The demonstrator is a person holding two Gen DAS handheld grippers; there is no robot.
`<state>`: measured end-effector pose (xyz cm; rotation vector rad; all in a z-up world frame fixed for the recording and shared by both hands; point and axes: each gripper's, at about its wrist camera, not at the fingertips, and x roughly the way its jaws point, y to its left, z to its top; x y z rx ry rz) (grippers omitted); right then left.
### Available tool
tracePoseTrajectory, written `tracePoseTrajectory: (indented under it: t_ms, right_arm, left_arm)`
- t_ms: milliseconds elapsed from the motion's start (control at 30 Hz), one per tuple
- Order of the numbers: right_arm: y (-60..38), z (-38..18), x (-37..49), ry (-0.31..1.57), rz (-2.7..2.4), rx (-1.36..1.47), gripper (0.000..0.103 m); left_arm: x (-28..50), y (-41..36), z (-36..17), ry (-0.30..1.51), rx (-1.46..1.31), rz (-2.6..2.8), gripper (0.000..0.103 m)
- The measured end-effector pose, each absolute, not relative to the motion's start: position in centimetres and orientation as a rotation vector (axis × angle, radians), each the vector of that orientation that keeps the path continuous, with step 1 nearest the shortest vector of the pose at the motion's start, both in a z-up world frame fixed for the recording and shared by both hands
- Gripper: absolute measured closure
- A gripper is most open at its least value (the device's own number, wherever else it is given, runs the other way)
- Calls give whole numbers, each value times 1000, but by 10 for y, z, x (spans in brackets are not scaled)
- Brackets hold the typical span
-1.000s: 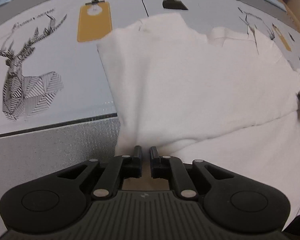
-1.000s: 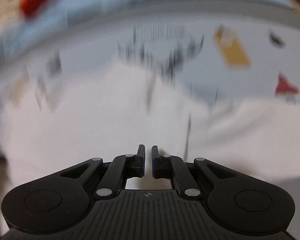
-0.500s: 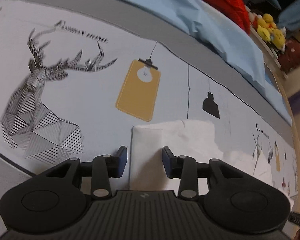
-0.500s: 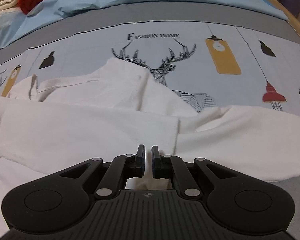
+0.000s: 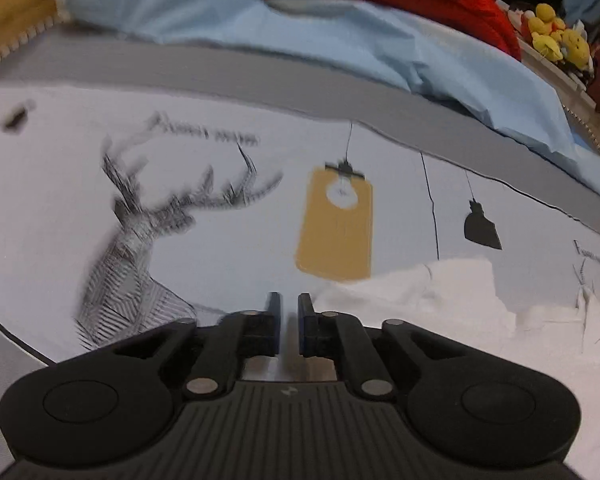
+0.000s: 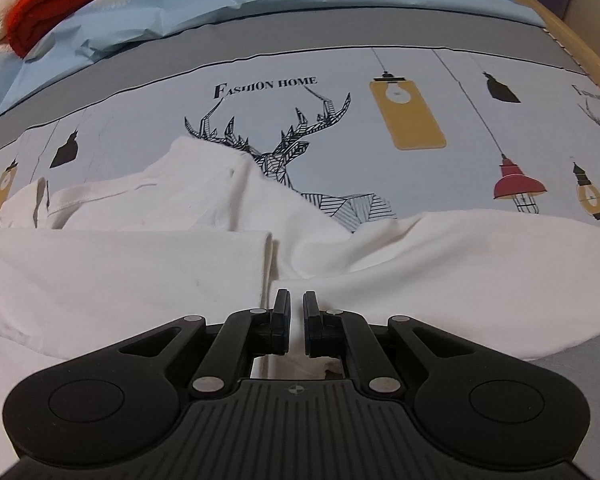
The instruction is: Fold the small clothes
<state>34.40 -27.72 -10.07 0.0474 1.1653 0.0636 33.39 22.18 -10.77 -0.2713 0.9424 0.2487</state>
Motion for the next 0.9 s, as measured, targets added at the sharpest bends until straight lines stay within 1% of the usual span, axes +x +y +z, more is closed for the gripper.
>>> tracePoseTrajectory:
  t_ms: [100,167,267,300,467,567,600,667,767,867,900]
  right_arm:
    - [-279,-99,343,1160,57,54,97]
    - [-281,-98,343,1157,55,64,97]
    - [-283,-96,341,1155,52,70,97]
    - [-283,-95,341,1153,50,69,97]
    - [-288,-85,336,1125,51,94,97]
    - [-290,-76,333,1103,58,107,97]
    - [-291,-74,333,1097,58,115,97]
    - [-296,-68,330,1082,58,140,97]
    - [-303,-58,325,1057,58,171,97]
    - [-312,-51,318,1031,53,188,97]
    - [-315,-49,316,1024,50,197,96]
  left_arm:
    - [328,216,-96,934,-346,78,95]
    - [325,203,-99,978,-337,-45,95]
    - [319,178,-122,1150,-162,-66,95]
    - [315,172,-131,1198,-88,-18,91]
    - [300,153,-112,1114,-55,-21,91]
    - [289,135,-129,1186,50,-6,92]
    - [286,130,-127,1165,87,-3,92]
    - [283,121,-111,1145,107,31,92]
    - [264,111,-78,1059,84,41,90]
    - [245,92,-48,1004,128,66,86]
    - [237,86,-38,987,133,74,82]
